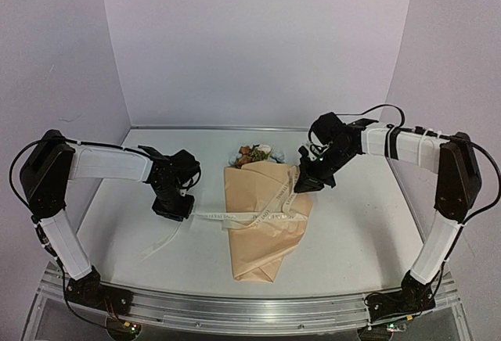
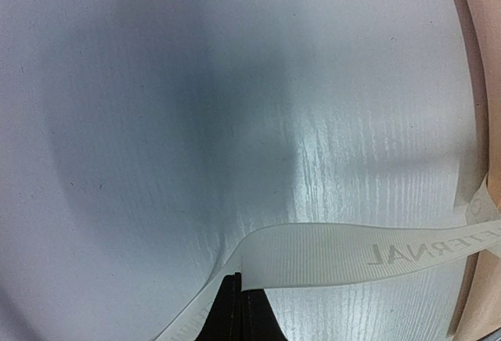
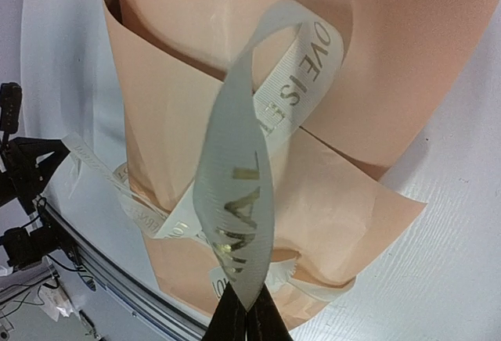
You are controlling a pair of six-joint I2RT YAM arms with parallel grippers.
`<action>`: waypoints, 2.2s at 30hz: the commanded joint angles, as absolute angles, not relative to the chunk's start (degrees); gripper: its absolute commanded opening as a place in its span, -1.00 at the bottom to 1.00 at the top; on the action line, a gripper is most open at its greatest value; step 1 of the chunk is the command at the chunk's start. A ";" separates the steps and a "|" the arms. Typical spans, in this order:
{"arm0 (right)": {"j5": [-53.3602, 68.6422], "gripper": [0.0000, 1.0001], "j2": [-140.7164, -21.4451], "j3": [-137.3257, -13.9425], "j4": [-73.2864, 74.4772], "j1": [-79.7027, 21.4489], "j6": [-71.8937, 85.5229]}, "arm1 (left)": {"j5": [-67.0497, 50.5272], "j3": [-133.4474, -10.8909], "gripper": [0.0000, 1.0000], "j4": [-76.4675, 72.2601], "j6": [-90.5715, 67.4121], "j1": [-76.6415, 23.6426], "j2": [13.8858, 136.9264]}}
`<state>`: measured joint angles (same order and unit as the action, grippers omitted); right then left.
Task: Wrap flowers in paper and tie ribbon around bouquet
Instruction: Cross the ribbon over the folded bouquet.
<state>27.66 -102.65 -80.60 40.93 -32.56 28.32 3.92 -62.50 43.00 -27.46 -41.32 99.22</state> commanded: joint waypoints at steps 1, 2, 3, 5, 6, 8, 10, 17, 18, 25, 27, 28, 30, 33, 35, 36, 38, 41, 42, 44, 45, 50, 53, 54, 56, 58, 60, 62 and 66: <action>24.22 -1.00 -101.51 -80.04 36.09 -32.70 26.40 | 3.57 -64.33 -1.00 43.61 -27.25 -41.40 98.43; 23.10 -1.00 -101.50 -79.86 36.08 -32.72 26.00 | 3.74 -64.40 -1.00 43.66 -27.33 -41.40 98.36; 20.85 -1.00 -101.28 -79.35 36.11 -32.70 25.48 | 3.77 -64.48 -1.00 43.64 -27.40 -41.40 98.26; 16.94 -1.00 -100.74 -78.32 36.12 -32.63 23.89 | 3.76 -64.83 -1.00 43.74 -27.34 -41.40 98.30; 15.24 -1.00 -100.65 -78.45 36.18 -32.59 22.92 | 3.71 -65.02 -1.00 43.86 -27.30 -41.40 98.44; 13.40 -1.00 -100.84 -79.46 36.69 -32.45 21.72 | 3.64 -65.48 -1.00 44.14 -27.22 -41.40 98.69; 12.80 -1.00 -101.58 -80.74 36.81 -32.45 21.06 | 3.46 -65.78 -1.00 44.24 -27.10 -41.40 98.85; 8.25 -1.00 -102.36 -83.43 37.44 -32.43 23.10 | 3.49 -65.52 -1.00 44.44 -27.22 -41.40 98.66; 6.97 -1.00 -102.05 -83.49 37.39 -32.44 23.45 | 3.45 -65.39 -1.00 44.35 -27.30 -41.40 98.65; 2.70 -1.00 -99.89 -82.15 34.60 -32.75 29.95 | 3.16 -64.98 -1.00 43.65 -27.42 -41.40 98.70; 3.77 -1.00 -99.61 -80.57 31.76 -32.78 32.55 | 3.07 -64.86 -1.00 43.46 -27.34 -41.40 98.70; 4.45 -1.00 -99.68 -80.15 30.59 -32.78 33.89 | 3.00 -64.81 -1.00 43.30 -27.28 -41.40 98.73; 5.16 -1.00 -100.13 -80.11 29.00 -32.78 36.26 | 2.82 -64.69 -1.00 43.01 -27.18 -41.40 98.87; 4.53 -1.00 -100.66 -81.11 28.53 -32.89 39.30 | 2.62 -64.66 -1.00 42.71 -27.14 -41.39 99.24; 3.47 -1.00 -100.91 -81.69 28.54 -33.00 41.43 | 2.48 -64.60 -1.00 42.51 -27.16 -41.40 99.32; 3.56 -1.00 -100.94 -81.88 28.44 -33.04 42.93 | 2.46 -64.52 -1.00 42.41 -27.16 -41.40 99.32; 4.29 -1.00 -100.69 -82.44 28.02 -33.35 45.26 | 2.48 -64.41 -1.00 42.28 -27.09 -41.40 99.27; 4.76 -1.00 -99.79 -83.92 30.61 -34.09 46.70 | 2.55 -64.20 -1.00 42.22 -27.07 -41.41 98.99; 5.66 -1.00 -99.60 -83.90 30.47 -34.10 48.06 | 2.58 -64.15 -1.00 42.14 -27.04 -41.40 98.97; 7.39 -1.00 -99.11 -83.73 29.54 -34.28 50.99 | 2.71 -64.08 -1.00 41.95 -26.98 -41.40 99.04; 8.16 -1.00 -98.55 -83.79 29.31 -34.39 52.51 | 2.68 -64.00 -1.00 41.92 -26.88 -41.40 99.15; 9.18 -1.00 -94.83 -82.33 29.55 -34.81 54.80 | 2.44 -63.83 -1.00 41.49 -26.85 -41.40 99.50; 10.62 -1.00 -93.48 -80.64 30.12 -34.52 54.02 | 2.35 -64.07 -1.00 41.49 -26.76 -41.37 99.72; 11.15 -1.00 -92.99 -79.55 30.12 -34.17 54.32 | 2.34 -64.18 -1.00 41.53 -26.69 -41.37 99.80; 13.26 -1.00 -92.29 -78.01 29.91 -33.34 55.19 | 2.44 -64.50 -1.00 41.78 -26.52 -41.40 99.97; 16.08 -1.00 -92.24 -76.87 29.83 -32.30 55.69 | 2.55 -64.63 -1.00 41.91 -26.49 -41.40 99.92; 19.39 -1.00 -93.33 -75.42 27.61 -30.61 57.51 | 2.47 -64.56 -1.00 41.71 -26.54 -41.40 99.91; 21.66 -1.00 -94.32 -74.31 24.02 -29.85 56.48 | 2.29 -64.64 -1.00 41.69 -26.46 -41.40 100.19; 28.06 -1.00 -97.42 -75.47 21.80 -28.95 48.97 | 2.20 -64.86 -1.00 41.84 -26.44 -41.40 100.09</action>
<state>19.99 -94.61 -74.42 27.17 -29.75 54.35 2.57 -63.51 42.83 -27.00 -41.30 99.79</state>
